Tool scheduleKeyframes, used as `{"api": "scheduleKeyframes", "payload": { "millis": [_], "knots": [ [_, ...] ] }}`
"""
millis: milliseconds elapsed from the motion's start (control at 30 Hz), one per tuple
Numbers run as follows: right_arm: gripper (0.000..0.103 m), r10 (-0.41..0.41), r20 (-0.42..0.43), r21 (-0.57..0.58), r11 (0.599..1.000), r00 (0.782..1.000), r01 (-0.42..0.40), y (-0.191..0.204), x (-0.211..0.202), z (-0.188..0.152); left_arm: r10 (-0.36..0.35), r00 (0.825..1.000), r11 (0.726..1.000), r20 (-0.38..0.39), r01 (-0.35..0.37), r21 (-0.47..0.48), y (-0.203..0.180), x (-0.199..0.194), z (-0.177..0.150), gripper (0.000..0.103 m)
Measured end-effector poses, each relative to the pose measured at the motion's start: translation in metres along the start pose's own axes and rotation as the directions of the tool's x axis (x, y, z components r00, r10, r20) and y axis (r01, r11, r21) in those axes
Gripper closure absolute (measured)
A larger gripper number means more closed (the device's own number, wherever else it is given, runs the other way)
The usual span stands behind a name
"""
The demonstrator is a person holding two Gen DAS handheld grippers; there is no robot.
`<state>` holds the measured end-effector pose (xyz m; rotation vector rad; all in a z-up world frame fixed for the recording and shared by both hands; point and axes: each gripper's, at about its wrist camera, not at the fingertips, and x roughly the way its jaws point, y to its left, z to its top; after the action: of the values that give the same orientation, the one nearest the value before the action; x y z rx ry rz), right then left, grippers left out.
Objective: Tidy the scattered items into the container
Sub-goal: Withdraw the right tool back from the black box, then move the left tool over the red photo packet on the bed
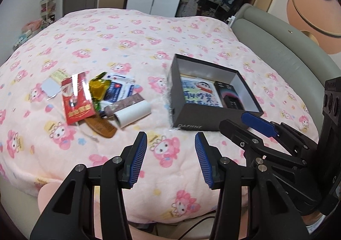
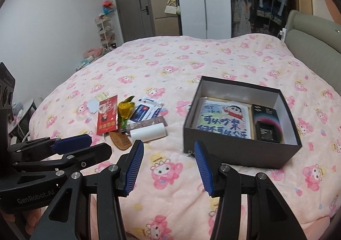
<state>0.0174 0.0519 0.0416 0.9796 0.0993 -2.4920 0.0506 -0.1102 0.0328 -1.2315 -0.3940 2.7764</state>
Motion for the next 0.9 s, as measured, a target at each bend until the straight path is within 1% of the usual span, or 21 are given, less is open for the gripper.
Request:
{"api": "scheduleKeyframes", "payload": {
  "millis": [133, 267, 467, 700, 900],
  "knots": [
    [0.058, 0.003, -0.009, -0.038, 0.999, 1.0, -0.003, 0.017, 0.004, 0.001, -0.006, 1.0, 0.999, 0.006, 0.006, -0.033, 0.018, -0.005, -0.006, 0.055],
    [0.058, 0.017, -0.014, -0.07, 0.997, 1.0, -0.018, 0.031, 0.009, 0.0, 0.019, 1.0, 0.999, 0.001, -0.019, -0.042, 0.032, -0.007, -0.009, 0.055],
    [0.058, 0.047, -0.037, -0.109, 0.993, 0.998, -0.05, 0.05, 0.026, 0.004, 0.048, 0.999, 0.994, 0.003, -0.048, -0.103, 0.059, -0.006, -0.011, 0.055],
    [0.058, 0.055, -0.067, -0.155, 0.986, 0.996, -0.065, 0.071, 0.055, 0.013, 0.065, 0.998, 0.983, -0.006, -0.065, -0.171, 0.091, 0.008, -0.01, 0.055],
    [0.058, 0.035, -0.11, -0.178, 0.982, 0.993, -0.054, 0.08, 0.085, 0.015, 0.043, 0.999, 0.972, -0.024, -0.047, -0.231, 0.116, 0.033, -0.011, 0.056]
  ]
}}
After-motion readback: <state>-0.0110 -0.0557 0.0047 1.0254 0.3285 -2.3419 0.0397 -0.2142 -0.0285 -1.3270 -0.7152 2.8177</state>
